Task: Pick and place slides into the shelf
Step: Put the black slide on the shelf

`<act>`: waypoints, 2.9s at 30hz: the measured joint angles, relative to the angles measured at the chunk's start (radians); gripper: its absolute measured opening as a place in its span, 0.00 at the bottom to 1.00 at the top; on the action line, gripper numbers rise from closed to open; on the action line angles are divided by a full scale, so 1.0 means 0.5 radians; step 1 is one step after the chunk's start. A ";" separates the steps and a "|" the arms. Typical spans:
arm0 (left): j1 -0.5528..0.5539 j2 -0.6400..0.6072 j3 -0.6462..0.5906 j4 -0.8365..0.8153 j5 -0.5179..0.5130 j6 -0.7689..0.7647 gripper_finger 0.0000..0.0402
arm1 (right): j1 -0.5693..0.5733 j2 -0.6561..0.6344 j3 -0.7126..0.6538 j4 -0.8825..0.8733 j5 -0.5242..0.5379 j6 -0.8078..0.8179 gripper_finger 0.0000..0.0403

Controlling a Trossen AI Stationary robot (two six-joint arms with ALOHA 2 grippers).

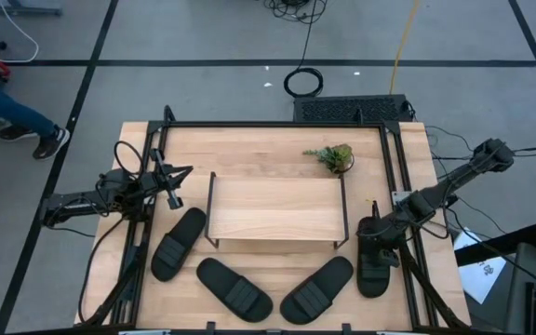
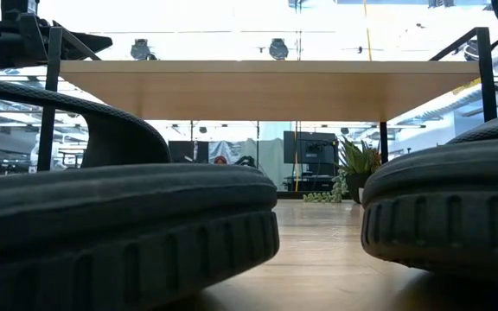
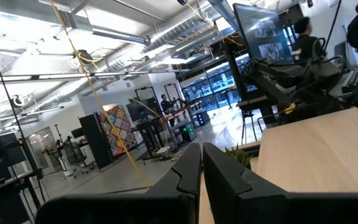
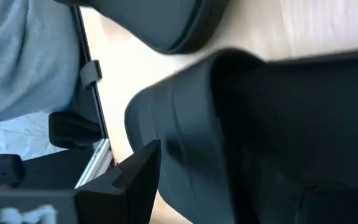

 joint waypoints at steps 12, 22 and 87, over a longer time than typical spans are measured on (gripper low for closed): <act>-0.001 0.000 0.000 0.001 0.000 -0.001 0.06 | 0.061 0.008 -0.276 0.505 -0.022 0.180 0.44; -0.001 0.000 0.000 0.002 0.000 -0.002 0.06 | 0.062 -0.030 -0.248 0.516 -0.070 0.044 0.03; -0.001 -0.001 0.000 0.003 0.001 -0.017 0.06 | -1.393 1.460 2.870 -2.052 -0.500 -2.045 0.00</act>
